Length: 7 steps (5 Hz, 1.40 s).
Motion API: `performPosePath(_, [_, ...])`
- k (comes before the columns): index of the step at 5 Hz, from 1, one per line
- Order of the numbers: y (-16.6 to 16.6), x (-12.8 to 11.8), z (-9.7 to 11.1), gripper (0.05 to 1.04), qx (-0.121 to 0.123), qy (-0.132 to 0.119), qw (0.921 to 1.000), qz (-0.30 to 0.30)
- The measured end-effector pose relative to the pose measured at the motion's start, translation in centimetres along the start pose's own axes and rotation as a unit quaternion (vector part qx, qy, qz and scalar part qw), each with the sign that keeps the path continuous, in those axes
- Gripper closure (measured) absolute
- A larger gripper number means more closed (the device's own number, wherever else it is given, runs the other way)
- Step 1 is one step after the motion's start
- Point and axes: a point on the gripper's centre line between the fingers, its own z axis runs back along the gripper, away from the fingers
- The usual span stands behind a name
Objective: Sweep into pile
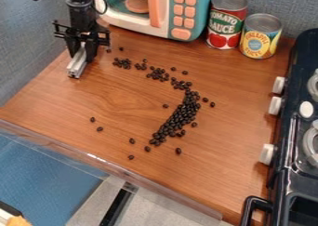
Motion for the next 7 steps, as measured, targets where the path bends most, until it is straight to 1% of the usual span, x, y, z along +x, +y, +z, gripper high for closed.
performPosePath(1, [-0.1,0.7,0.1,0.699,0.020,-0.017,0.9974,-0.067])
performPosePath(2, [-1.1,0.6,0.0,0.700,0.021,-0.022,0.9927,-0.117])
performPosePath(3, [-2.5,-0.1,0.0,0.699,0.021,-0.031,0.9849,-0.169])
performPosePath(4, [-3.4,-1.1,0.1,0.700,0.016,-0.035,0.9805,-0.193])
performPosePath(6, [-6.1,-3.4,0.4,0.699,0.014,-0.046,0.9704,-0.237])
performPosePath(7, [-7.2,-3.9,0.6,0.700,0.013,-0.051,0.9669,-0.250])
